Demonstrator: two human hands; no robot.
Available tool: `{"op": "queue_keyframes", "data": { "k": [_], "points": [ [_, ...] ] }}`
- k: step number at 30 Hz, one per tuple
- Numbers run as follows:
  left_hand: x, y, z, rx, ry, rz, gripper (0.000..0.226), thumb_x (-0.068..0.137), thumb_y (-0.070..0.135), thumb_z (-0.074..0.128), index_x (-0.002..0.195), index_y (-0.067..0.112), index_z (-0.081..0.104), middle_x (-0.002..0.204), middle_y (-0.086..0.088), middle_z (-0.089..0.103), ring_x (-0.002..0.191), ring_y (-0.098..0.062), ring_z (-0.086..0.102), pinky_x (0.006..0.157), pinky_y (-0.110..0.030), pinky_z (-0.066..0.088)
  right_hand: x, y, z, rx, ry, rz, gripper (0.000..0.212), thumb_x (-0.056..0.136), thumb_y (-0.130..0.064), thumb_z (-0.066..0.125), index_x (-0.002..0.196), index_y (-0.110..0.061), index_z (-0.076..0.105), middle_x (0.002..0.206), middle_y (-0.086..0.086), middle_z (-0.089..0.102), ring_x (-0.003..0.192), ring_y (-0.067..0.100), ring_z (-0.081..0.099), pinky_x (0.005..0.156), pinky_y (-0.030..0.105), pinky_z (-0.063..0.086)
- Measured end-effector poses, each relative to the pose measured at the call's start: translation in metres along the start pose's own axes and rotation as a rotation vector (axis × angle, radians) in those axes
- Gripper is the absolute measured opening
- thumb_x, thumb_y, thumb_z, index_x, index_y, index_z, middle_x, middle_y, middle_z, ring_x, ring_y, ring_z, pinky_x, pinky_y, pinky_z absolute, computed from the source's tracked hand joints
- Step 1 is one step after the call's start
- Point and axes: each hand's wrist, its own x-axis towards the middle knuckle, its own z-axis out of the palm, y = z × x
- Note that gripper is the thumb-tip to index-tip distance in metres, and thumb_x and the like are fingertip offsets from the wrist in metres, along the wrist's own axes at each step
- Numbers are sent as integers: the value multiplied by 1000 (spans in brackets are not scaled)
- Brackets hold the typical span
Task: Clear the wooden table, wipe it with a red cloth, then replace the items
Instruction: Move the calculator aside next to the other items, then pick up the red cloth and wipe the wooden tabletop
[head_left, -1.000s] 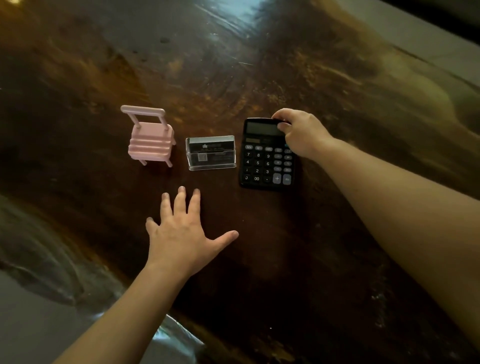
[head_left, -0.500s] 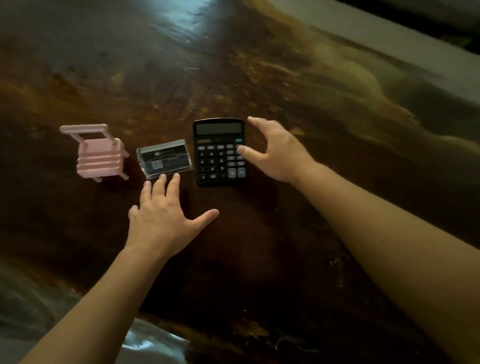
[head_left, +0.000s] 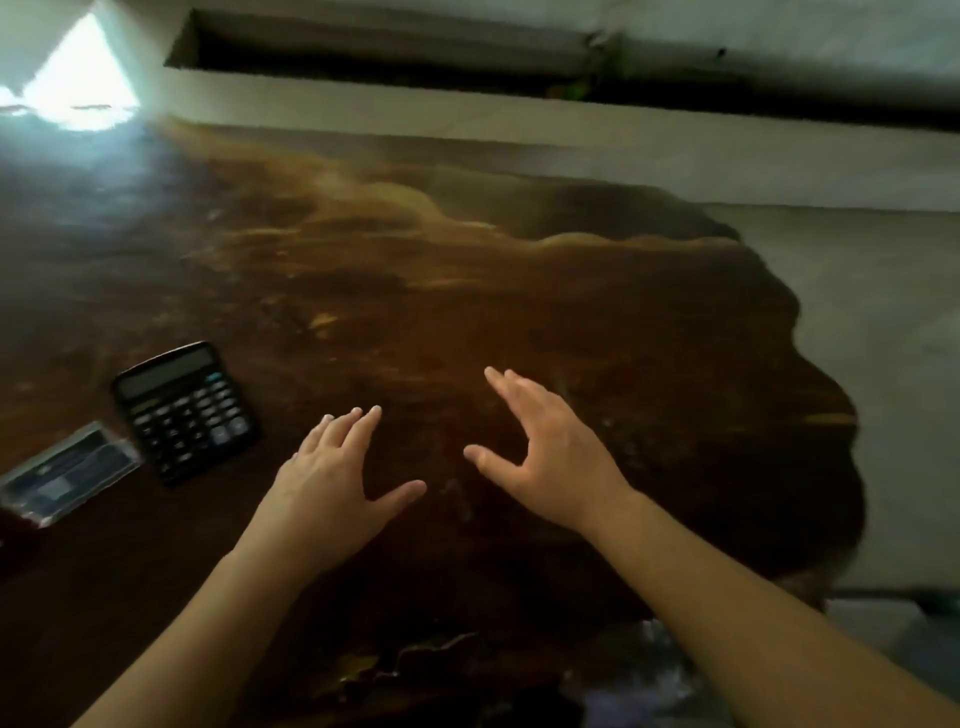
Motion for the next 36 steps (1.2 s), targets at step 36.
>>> {"op": "queue_keyframes", "data": {
  "k": [36],
  "points": [
    [-230,656,367,431,-580,786,70,89,44,69,141,9,37,139,-14,43,127,-34,46,102,-41,44,-685,324,-159,508,618,1558,74,85,-51,74,145,-15,48,133,6,63,113,23,64,87,35,53]
  ]
}}
